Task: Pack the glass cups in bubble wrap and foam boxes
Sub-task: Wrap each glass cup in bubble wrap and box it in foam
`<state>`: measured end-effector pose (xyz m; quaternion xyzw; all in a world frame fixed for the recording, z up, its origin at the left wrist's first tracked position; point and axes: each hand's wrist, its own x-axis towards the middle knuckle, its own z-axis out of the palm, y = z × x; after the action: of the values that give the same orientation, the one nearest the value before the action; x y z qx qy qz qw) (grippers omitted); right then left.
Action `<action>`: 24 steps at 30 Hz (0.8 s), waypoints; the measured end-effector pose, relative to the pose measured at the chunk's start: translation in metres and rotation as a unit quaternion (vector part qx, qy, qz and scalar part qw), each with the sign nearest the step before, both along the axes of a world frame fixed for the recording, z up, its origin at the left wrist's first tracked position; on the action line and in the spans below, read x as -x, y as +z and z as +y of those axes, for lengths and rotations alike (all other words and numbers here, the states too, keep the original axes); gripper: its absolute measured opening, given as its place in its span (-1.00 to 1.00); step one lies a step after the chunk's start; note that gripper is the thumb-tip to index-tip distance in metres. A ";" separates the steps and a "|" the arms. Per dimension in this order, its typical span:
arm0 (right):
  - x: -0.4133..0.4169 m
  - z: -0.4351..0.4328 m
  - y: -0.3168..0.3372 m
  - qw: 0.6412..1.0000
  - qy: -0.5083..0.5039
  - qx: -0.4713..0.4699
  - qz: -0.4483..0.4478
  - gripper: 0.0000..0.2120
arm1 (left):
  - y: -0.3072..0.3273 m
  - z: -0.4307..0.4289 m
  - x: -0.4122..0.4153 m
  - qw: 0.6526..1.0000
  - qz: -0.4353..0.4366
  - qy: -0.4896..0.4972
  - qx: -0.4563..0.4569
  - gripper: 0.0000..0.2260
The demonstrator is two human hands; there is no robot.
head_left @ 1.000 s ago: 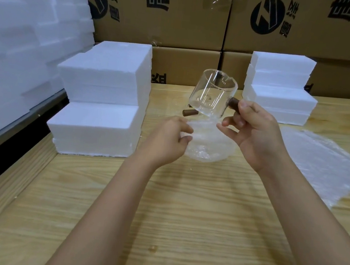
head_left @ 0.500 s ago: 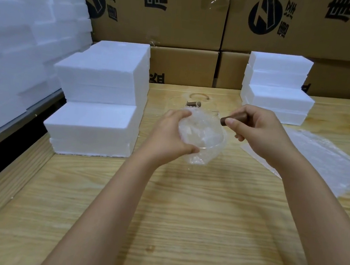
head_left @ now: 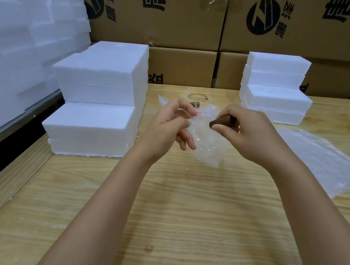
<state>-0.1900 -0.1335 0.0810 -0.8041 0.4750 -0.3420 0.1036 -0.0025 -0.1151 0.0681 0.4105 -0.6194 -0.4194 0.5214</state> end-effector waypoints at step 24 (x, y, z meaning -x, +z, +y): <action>0.002 -0.002 -0.007 0.939 0.126 -0.211 -0.239 -0.81 | -0.016 -0.008 -0.005 0.999 0.031 0.007 0.026 -0.03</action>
<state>-0.1918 -0.1359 0.0739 -0.7118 0.3920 -0.4003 0.4236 0.0029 -0.1233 0.0522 0.3883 -0.6107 -0.4118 0.5538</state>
